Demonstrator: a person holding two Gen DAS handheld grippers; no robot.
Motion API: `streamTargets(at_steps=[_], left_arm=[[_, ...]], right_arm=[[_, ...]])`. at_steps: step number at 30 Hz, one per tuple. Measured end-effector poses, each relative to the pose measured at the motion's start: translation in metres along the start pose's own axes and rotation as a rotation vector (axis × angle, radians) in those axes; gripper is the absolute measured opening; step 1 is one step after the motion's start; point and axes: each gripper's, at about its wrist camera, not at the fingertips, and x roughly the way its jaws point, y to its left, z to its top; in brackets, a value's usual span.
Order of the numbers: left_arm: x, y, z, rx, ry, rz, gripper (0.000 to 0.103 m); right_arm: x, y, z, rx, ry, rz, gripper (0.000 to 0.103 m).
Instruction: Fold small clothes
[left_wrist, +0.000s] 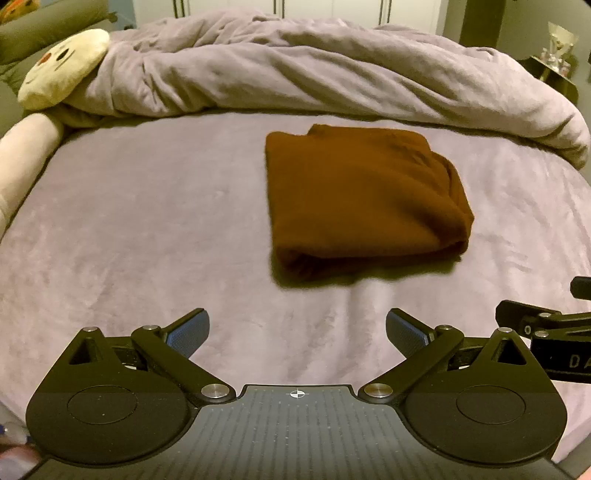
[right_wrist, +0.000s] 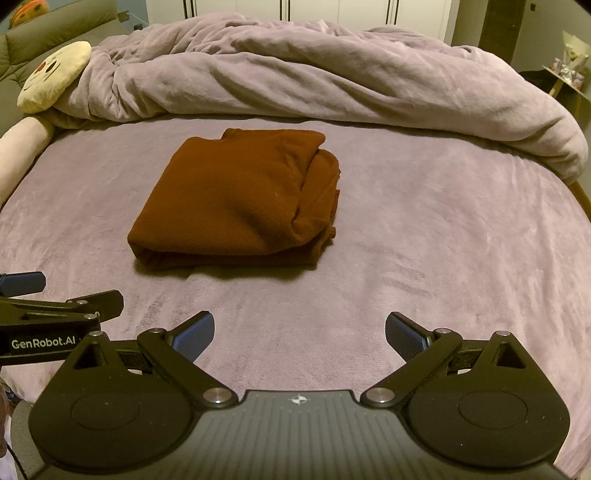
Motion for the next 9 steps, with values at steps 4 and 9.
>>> streamTargets(at_steps=[4, 9], left_arm=[[0.0008, -0.0006, -0.0007, 0.007, 0.003, 0.010, 0.103], [0.0004, 0.0002, -0.0013, 0.013, 0.002, 0.012, 0.103]], right_arm=[[0.0000, 0.0003, -0.0005, -0.002, -0.002, -0.001, 0.099], [-0.0006, 0.0005, -0.0009, -0.002, -0.003, -0.006, 0.099]])
